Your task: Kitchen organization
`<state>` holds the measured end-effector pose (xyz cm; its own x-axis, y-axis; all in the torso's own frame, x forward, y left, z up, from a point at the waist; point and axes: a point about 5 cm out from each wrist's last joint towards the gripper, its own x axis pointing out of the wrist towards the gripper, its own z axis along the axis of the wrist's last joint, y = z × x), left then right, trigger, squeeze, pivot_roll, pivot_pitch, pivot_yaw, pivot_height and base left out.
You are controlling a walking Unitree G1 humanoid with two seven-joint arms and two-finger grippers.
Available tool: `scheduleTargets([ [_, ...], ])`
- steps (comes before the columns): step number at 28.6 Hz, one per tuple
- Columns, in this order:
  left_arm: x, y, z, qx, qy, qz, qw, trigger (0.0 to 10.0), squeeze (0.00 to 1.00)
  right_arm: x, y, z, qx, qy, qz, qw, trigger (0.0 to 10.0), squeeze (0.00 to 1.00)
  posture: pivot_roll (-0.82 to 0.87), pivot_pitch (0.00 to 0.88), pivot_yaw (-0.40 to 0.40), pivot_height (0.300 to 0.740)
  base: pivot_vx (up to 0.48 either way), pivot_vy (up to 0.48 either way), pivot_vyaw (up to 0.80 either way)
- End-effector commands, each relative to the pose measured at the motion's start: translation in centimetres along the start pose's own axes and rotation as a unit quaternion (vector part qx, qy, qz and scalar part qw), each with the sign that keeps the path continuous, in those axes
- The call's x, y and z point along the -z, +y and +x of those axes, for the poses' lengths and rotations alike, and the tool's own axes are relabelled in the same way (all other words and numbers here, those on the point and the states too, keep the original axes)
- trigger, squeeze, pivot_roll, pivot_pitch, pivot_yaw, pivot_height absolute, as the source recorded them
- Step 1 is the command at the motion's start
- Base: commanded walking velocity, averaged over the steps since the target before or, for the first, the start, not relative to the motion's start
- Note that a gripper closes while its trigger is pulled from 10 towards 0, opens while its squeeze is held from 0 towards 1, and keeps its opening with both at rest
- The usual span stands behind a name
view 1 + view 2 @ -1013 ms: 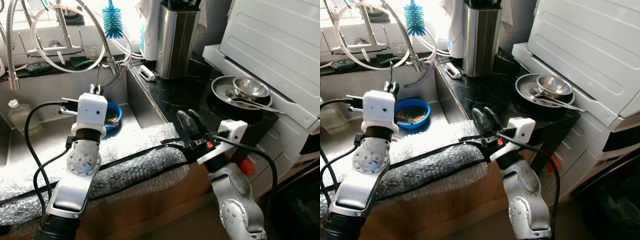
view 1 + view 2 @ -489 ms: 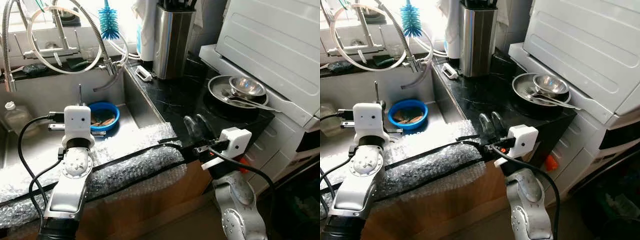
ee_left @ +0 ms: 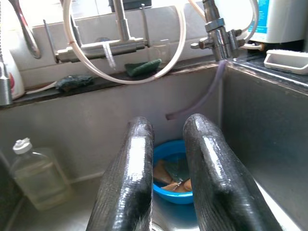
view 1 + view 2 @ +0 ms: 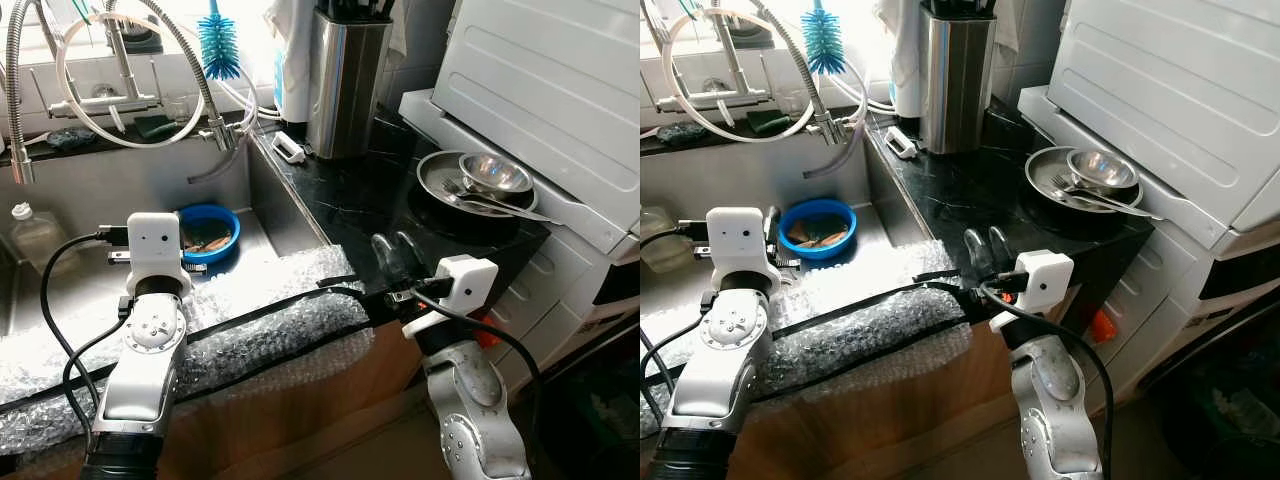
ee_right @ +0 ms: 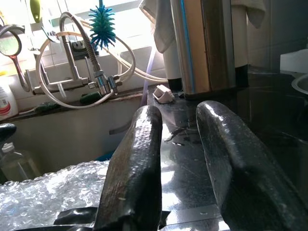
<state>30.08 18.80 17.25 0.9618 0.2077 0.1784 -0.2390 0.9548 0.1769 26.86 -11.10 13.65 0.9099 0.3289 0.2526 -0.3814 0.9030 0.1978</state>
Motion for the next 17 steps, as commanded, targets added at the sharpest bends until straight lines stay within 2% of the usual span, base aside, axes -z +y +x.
scheduleTargets([
  [1, 0.5, -0.6, -0.1, 0.013, 0.018, -0.002, 1.000, 10.0, 1.00, -0.1, -0.2, 0.2, 0.005, 0.001, -0.001, 1.000, 10.0, 0.00, -0.03, 0.000, -0.063, 0.740, 0.000, 0.000, 0.00],
  [4, 0.3, -0.5, 0.0, 0.012, 0.012, 0.000, 1.000, 10.0, 1.00, 0.2, -0.5, 0.3, 0.016, 0.015, -0.011, 1.000, 10.0, 0.00, -0.03, 0.000, -0.064, 0.740, 0.000, 0.000, 0.00],
  [6, -0.5, -0.5, 0.0, 0.013, -0.012, 0.013, 1.000, 10.0, 1.00, 0.2, -0.8, 0.5, 0.027, 0.021, -0.012, 0.999, 10.0, 0.00, -0.03, 0.000, -0.062, 0.740, 0.000, 0.000, 0.00],
  [8, -1.7, -0.5, 0.1, 0.017, -0.043, 0.011, 0.999, 10.0, 0.00, -0.3, -1.0, 1.0, 0.031, 0.018, -0.005, 0.999, 10.0, 0.00, -0.03, 0.000, -0.060, 0.740, 0.000, 0.000, 0.00],
  [10, -2.3, -0.4, 0.2, 0.016, -0.059, 0.014, 0.998, 10.0, 0.00, -0.6, -1.2, 1.3, 0.038, 0.022, -0.007, 0.999, 10.0, 0.00, -0.03, 0.000, -0.059, 0.740, 0.000, 0.000, 0.00],
  [11, -2.9, -0.4, 0.2, 0.021, -0.076, 0.025, 0.997, 10.0, 0.00, -1.2, -1.4, 1.8, 0.038, 0.017, -0.004, 0.999, 10.0, 0.00, -0.03, 0.000, -0.058, 0.740, 0.000, 0.000, 0.00],
  [12, -3.3, -0.6, 0.2, 0.030, -0.089, 0.043, 0.995, 10.0, 0.00, -1.3, -1.9, 2.2, 0.045, 0.036, -0.017, 0.998, 10.0, 0.00, -0.03, 0.000, -0.059, 0.740, 0.000, 0.000, 0.00],
  [13, -3.3, -0.6, 0.2, 0.030, -0.089, 0.043, 0.995, 10.0, 0.00, -1.3, -1.9, 2.2, 0.045, 0.036, -0.017, 0.998, 10.0, 0.00, -0.03, 0.000, -0.059, 0.740, 0.000, 0.000, 0.00],
  [15, -4.0, -1.0, -0.1, 0.051, -0.117, 0.063, 0.990, 10.0, 0.00, -0.4, -3.8, 2.8, 0.092, 0.121, -0.048, 0.987, 10.0, 0.00, -0.04, 0.000, -0.059, 0.740, 0.000, 0.000, 0.00],
  [16, -4.0, -1.0, -0.1, 0.051, -0.117, 0.063, 0.990, 10.0, 0.00, -0.4, -3.8, 2.8, 0.092, 0.121, -0.048, 0.987, 10.0, 0.00, -0.04, 0.000, -0.059, 0.740, 0.000, 0.000, 0.00],
  [17, -4.1, -1.1, -0.2, 0.052, -0.120, 0.061, 0.989, 10.0, 0.00, 0.1, -4.6, 2.9, 0.105, 0.148, -0.036, 0.983, 10.0, 0.00, -0.04, 0.000, -0.057, 0.740, 0.000, 0.000, 0.00],
])
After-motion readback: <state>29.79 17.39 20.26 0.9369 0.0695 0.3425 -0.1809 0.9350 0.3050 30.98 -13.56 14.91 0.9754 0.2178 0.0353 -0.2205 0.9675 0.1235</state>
